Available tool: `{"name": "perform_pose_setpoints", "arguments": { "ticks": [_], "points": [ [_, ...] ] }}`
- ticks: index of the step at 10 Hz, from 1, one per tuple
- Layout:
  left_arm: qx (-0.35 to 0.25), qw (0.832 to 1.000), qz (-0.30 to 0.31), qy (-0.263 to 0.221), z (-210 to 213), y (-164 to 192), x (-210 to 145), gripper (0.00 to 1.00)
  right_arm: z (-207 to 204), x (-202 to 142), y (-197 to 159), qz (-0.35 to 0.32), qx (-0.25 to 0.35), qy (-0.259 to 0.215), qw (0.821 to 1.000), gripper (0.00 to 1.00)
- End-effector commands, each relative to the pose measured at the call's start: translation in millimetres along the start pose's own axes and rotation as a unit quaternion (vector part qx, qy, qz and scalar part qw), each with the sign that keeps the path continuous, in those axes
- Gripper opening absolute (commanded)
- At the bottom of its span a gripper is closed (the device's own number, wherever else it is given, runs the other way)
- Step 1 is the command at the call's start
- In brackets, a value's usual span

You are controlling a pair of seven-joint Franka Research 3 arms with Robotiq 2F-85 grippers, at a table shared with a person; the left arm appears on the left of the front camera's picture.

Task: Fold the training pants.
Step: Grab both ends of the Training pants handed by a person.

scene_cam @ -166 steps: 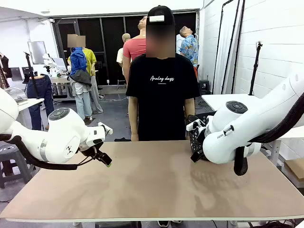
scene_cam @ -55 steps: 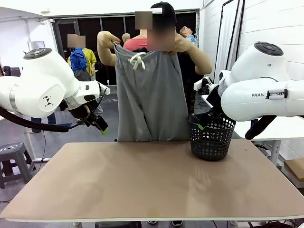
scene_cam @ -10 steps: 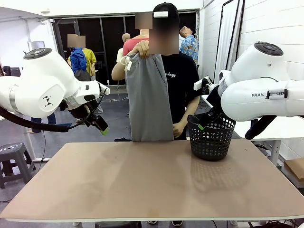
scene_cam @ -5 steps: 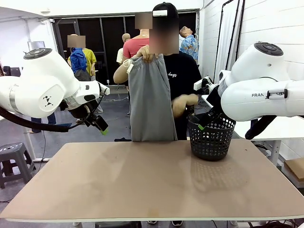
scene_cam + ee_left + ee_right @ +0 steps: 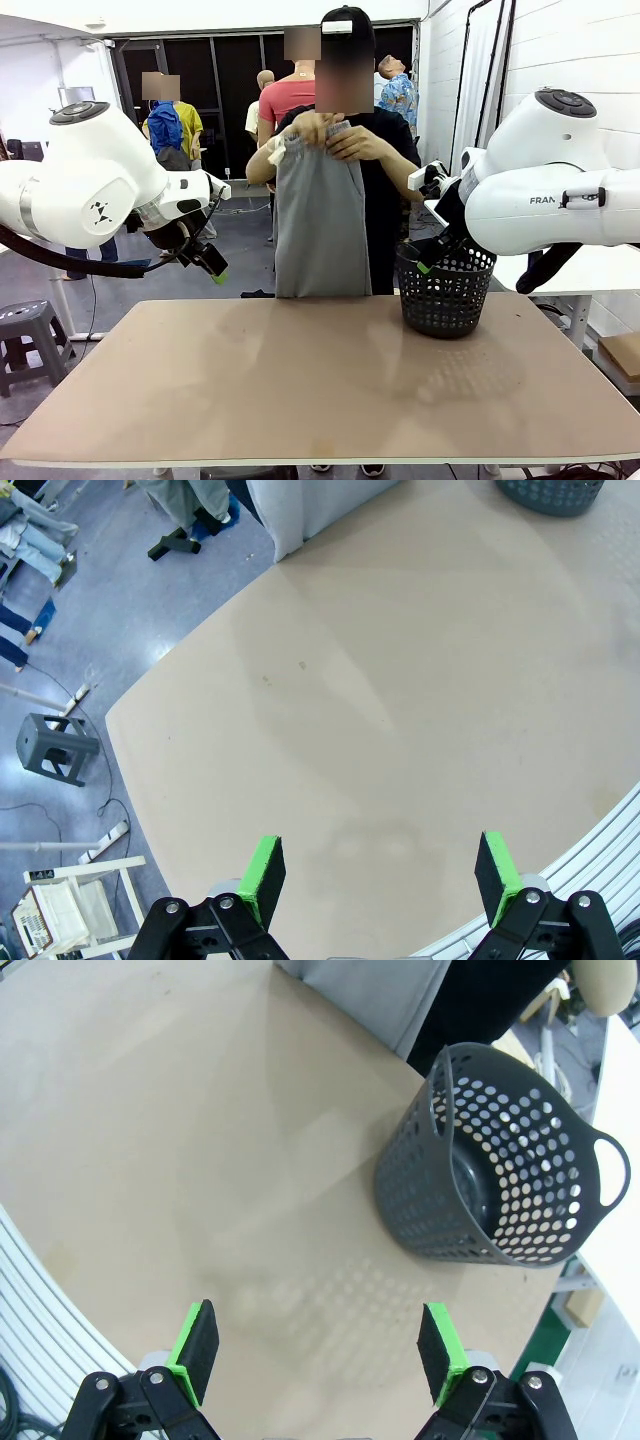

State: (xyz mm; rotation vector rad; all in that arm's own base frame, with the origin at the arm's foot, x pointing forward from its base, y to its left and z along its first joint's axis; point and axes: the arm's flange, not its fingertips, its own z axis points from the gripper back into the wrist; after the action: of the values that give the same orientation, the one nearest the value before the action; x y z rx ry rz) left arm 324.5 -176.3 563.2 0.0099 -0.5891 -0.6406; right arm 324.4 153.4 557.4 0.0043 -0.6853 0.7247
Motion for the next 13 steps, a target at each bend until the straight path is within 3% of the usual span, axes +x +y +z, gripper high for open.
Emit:
{"name": "perform_pose_setpoints", "arguments": {
  "ticks": [1, 13],
  "points": [
    [-0.001, 1.0, -0.002, -0.001, 0.7, -1.2, 0.2, 1.0, -0.9, -0.8, 0.2, 0.0, 0.0, 0.0, 1.0, 1.0],
    [-0.001, 1.0, -0.002, -0.001, 0.7, -1.2, 0.2, 1.0, -0.9, -0.8, 0.2, 0.0, 0.0, 0.0, 1.0, 1.0]
  ]
}}
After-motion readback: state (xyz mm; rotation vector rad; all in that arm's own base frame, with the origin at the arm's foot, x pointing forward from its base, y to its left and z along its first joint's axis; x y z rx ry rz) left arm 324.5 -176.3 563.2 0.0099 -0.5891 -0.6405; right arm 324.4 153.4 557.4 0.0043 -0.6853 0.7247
